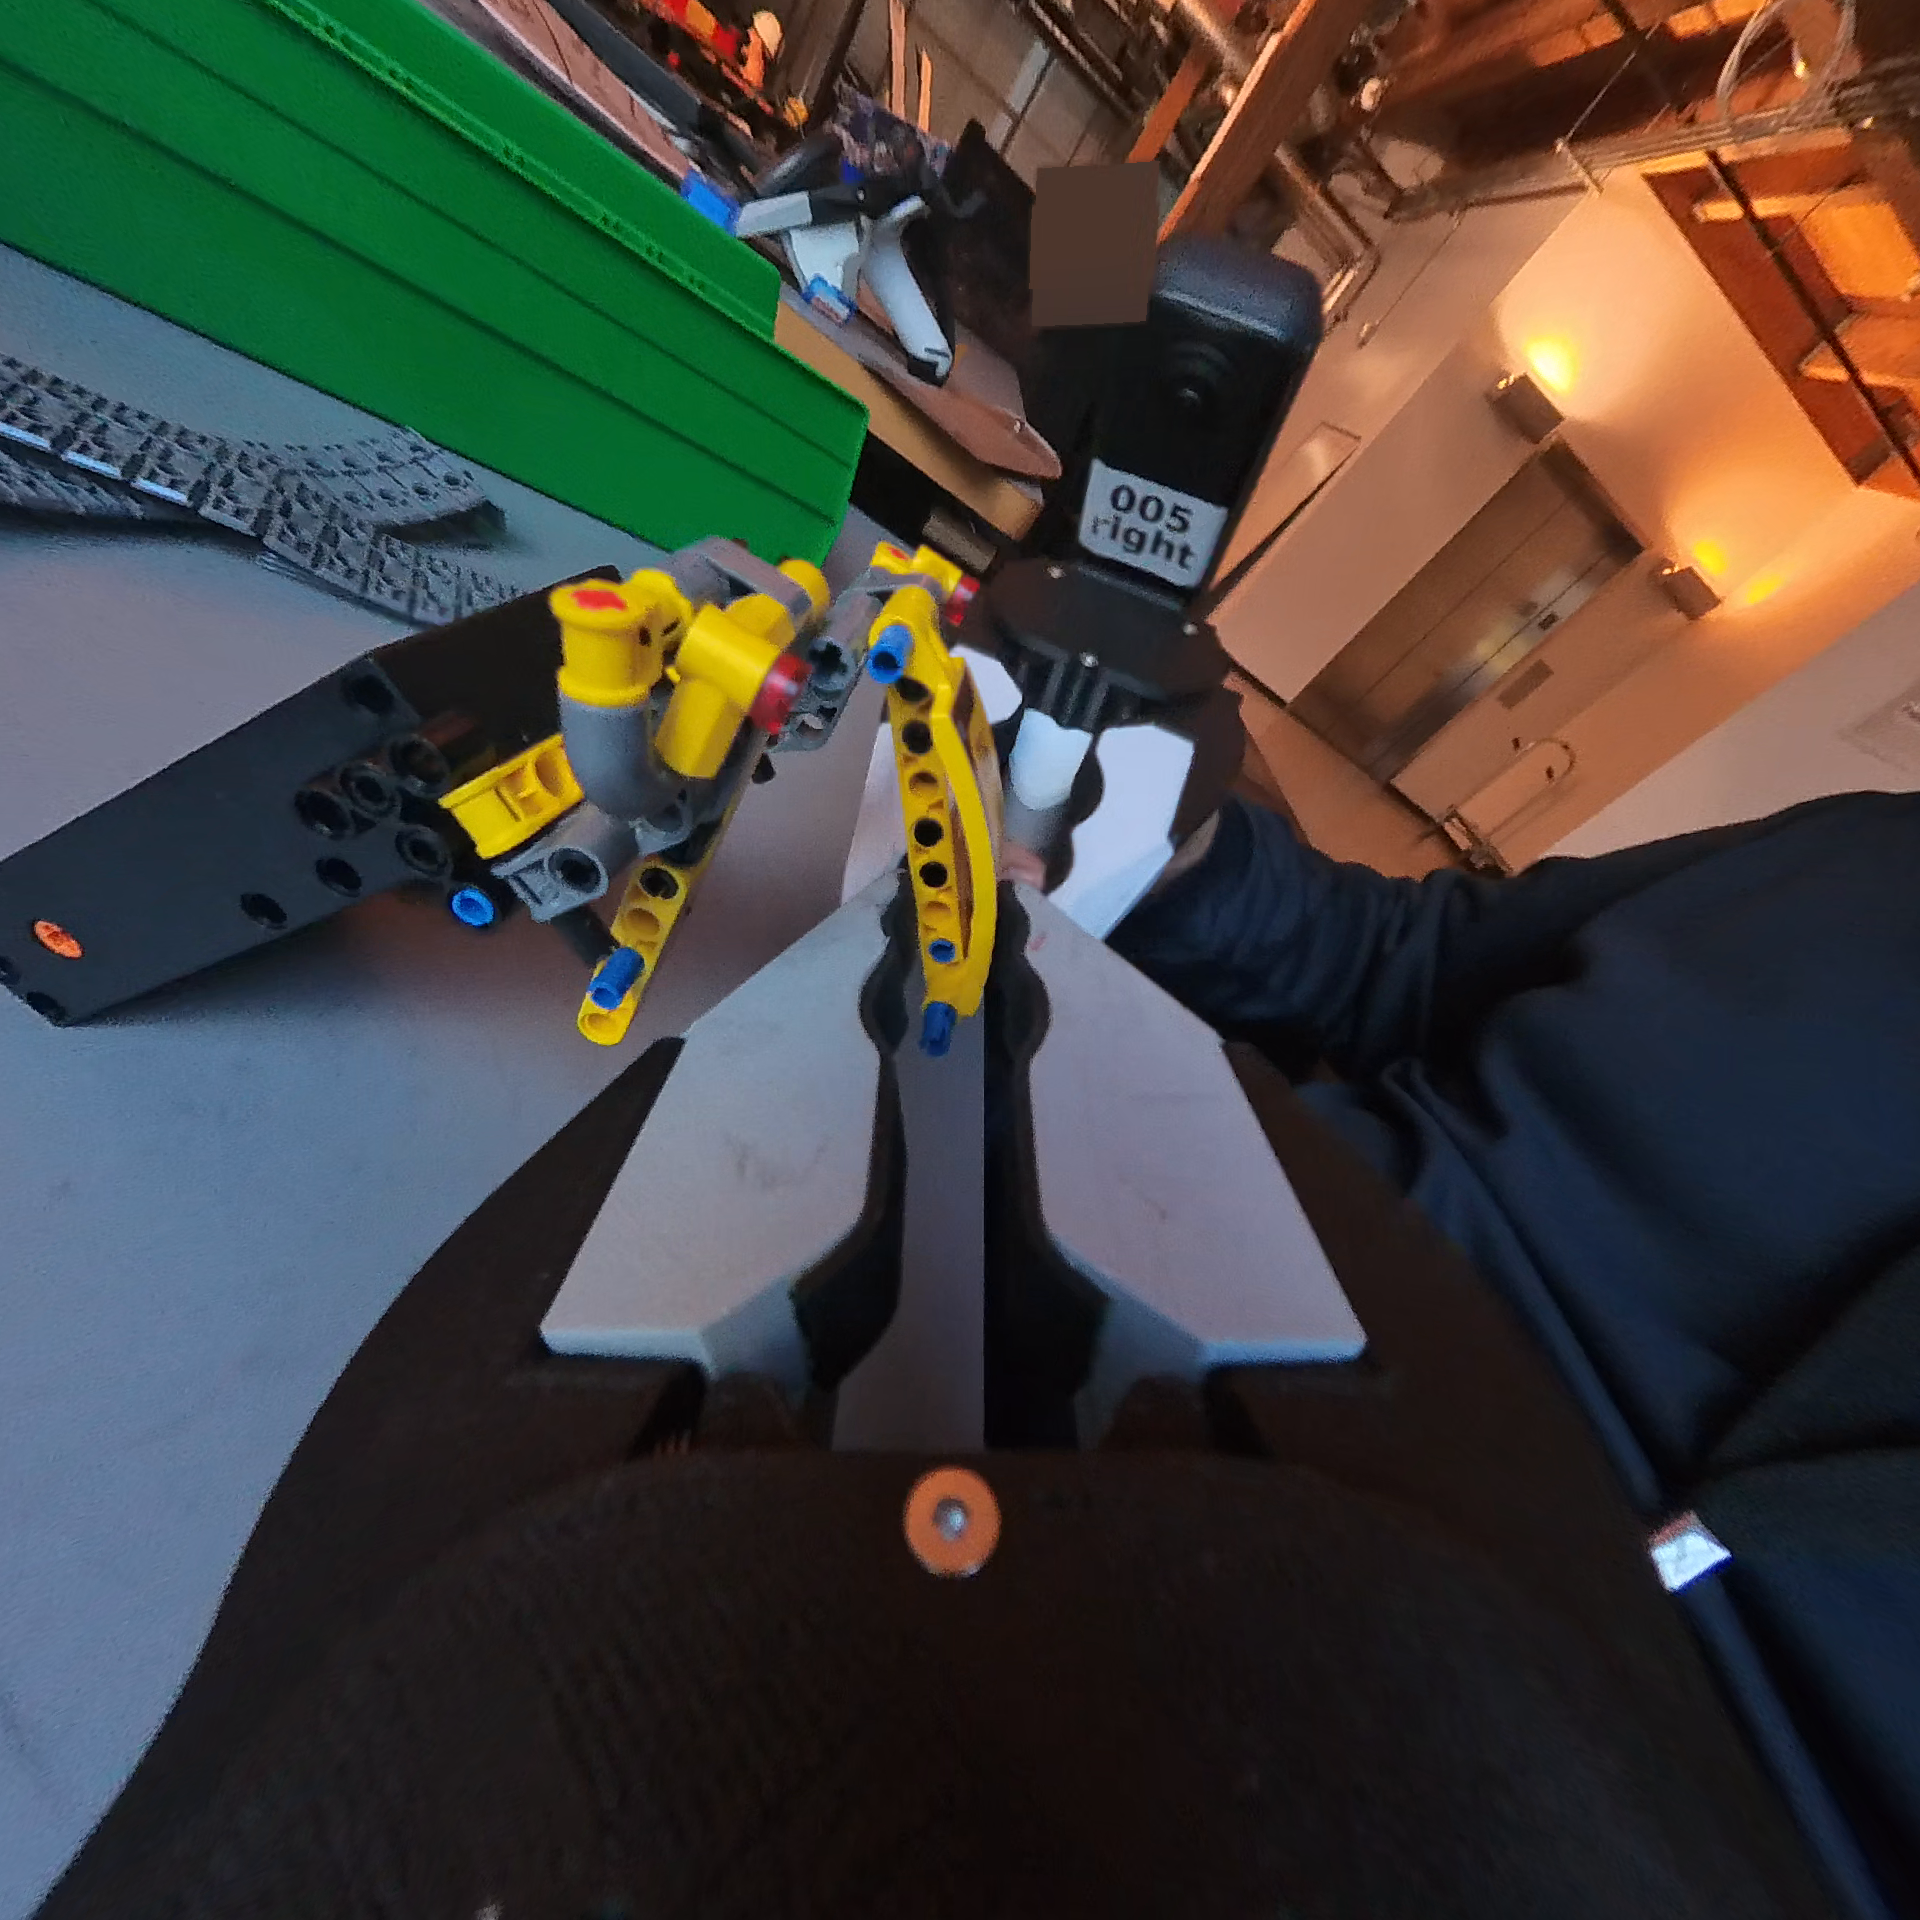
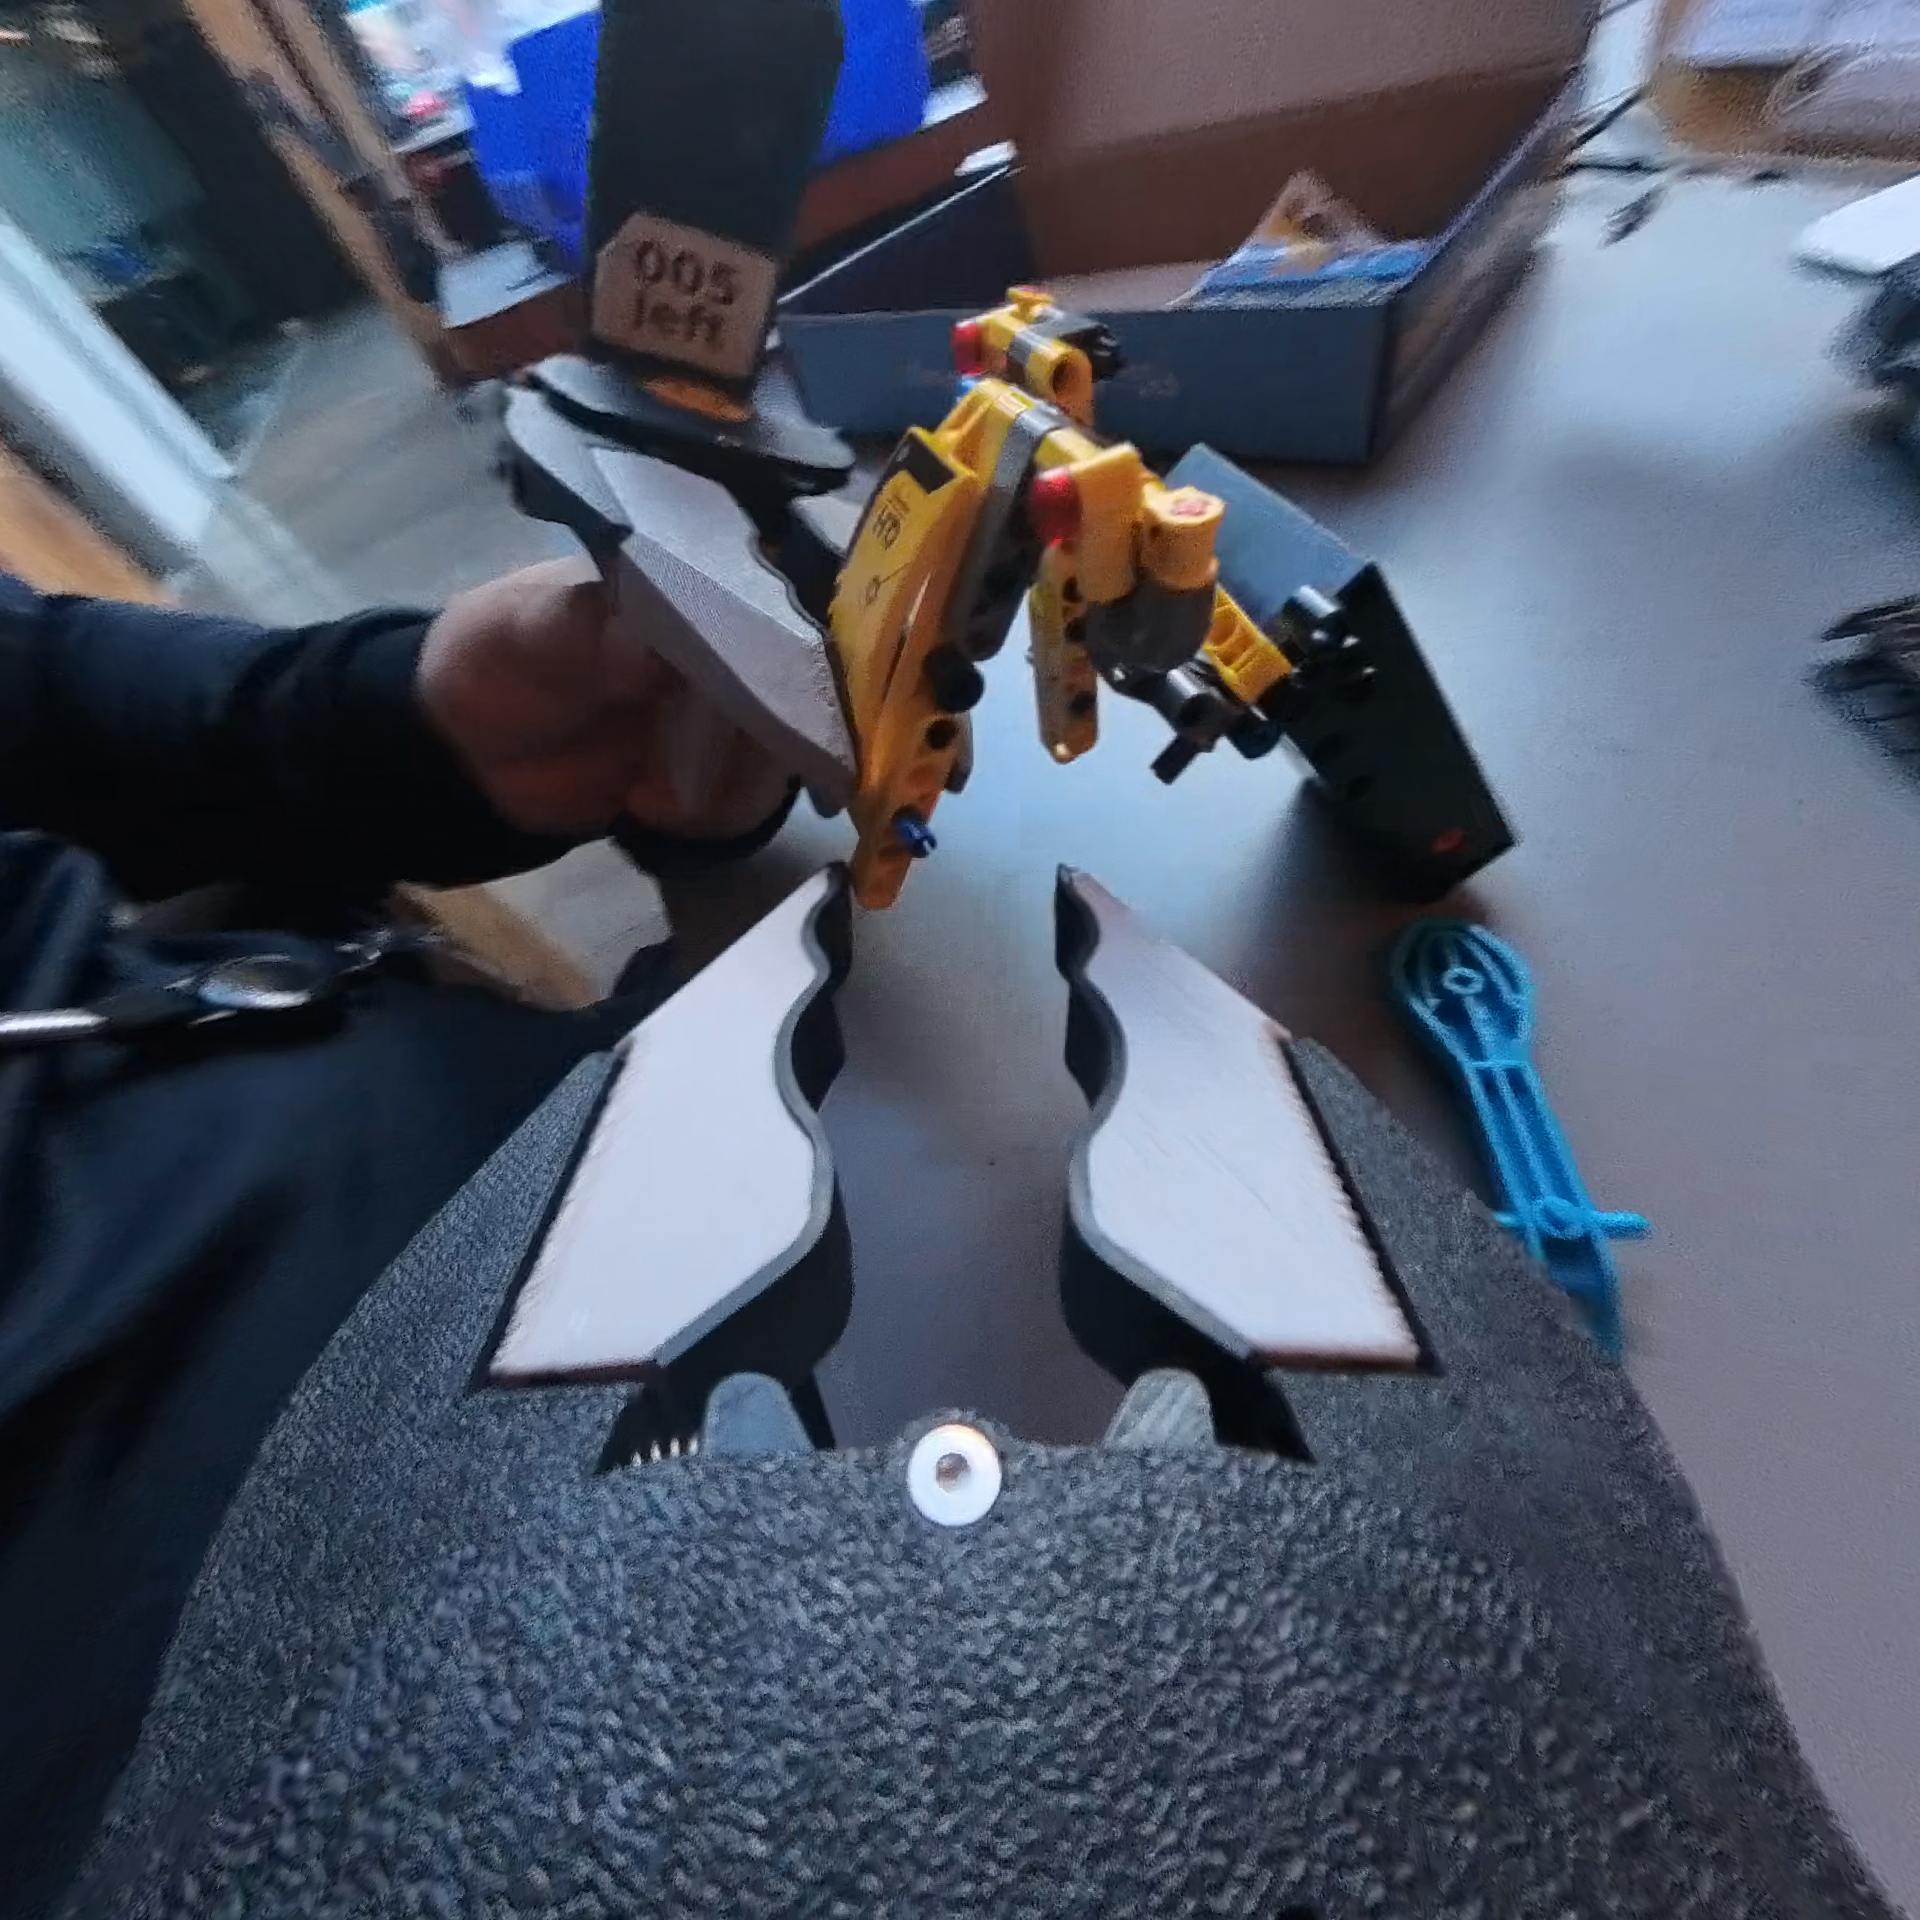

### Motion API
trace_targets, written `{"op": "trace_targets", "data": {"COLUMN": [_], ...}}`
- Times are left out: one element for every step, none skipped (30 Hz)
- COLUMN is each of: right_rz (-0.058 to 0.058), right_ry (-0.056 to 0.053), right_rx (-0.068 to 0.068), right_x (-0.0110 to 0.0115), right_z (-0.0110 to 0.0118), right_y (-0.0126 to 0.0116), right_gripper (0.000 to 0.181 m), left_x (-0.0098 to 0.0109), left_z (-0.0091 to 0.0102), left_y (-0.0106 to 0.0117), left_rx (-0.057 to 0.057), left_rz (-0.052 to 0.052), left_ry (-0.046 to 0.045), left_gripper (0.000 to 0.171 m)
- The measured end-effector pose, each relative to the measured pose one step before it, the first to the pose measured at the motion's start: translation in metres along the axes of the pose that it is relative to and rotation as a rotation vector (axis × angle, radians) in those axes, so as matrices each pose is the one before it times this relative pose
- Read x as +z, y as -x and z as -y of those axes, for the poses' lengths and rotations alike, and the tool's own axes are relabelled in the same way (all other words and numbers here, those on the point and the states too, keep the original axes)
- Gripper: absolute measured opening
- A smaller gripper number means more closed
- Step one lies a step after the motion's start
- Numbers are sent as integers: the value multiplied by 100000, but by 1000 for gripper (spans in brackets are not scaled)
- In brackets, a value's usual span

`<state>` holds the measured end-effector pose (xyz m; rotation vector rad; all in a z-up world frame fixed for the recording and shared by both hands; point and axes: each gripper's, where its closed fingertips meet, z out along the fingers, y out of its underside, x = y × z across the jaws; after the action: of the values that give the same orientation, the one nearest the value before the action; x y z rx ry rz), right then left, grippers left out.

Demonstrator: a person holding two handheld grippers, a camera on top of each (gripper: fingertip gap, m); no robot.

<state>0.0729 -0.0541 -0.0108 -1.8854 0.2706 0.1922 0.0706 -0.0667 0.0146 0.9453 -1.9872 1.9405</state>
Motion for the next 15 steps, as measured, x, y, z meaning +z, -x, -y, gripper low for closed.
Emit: {"op": "trace_targets", "data": {"right_rz": [-6154,-7315,-8926,-8753,-6993,-5060,-4572,-4273,-3960,-3973,-4164,-3931,-2895,-1931,-975], "right_ry": [-1141,260,1506,2302,2350,1827,1414,1298,1267,841,693,1359,1354,-39,-1139], "right_rx": [-2217,-5112,-8438,-9881,-8828,-6663,-4540,-3363,-2579,-1989,-2166,-2700,-2302,-554,724], "right_x": [-84,-174,-254,-240,-200,-152,-127,-94,-53,-8,47,89,74,-17,-89], "right_z": [231,86,2,-31,-2,80,122,93,45,6,-77,-228,-227,17,209], "right_y": [-290,-243,-313,-218,42,200,91,-80,-205,-327,-424,-408,-272,-134,51], "right_gripper": [37,38,36,36,35,33,33,33,34,33,29,28,26,26,26], "left_x": [4,-55,-80,-26,-15,6,93,157,227,242,205,187,177,115,109], "left_z": [197,357,387,287,270,235,101,-13,-94,-93,7,19,20,53,57], "left_y": [32,145,54,-29,-97,0,70,138,101,-47,-147,-128,-182,-132,-72], "left_rx": [-722,-1018,-1785,-2333,-1778,-738,437,1368,1259,104,-861,-1400,-2086,-1998,-1044], "left_rz": [311,977,75,-494,-565,493,1130,1935,2053,1180,330,133,-598,-383,72], "left_ry": [-2141,-3348,-3610,-2924,-2904,-2854,-1669,-770,-164,-372,-1231,-1408,-1430,-1677,-1684], "left_gripper": [12,12,12,12,12,12,12,12,12,12,12,12,12,12,12]}}
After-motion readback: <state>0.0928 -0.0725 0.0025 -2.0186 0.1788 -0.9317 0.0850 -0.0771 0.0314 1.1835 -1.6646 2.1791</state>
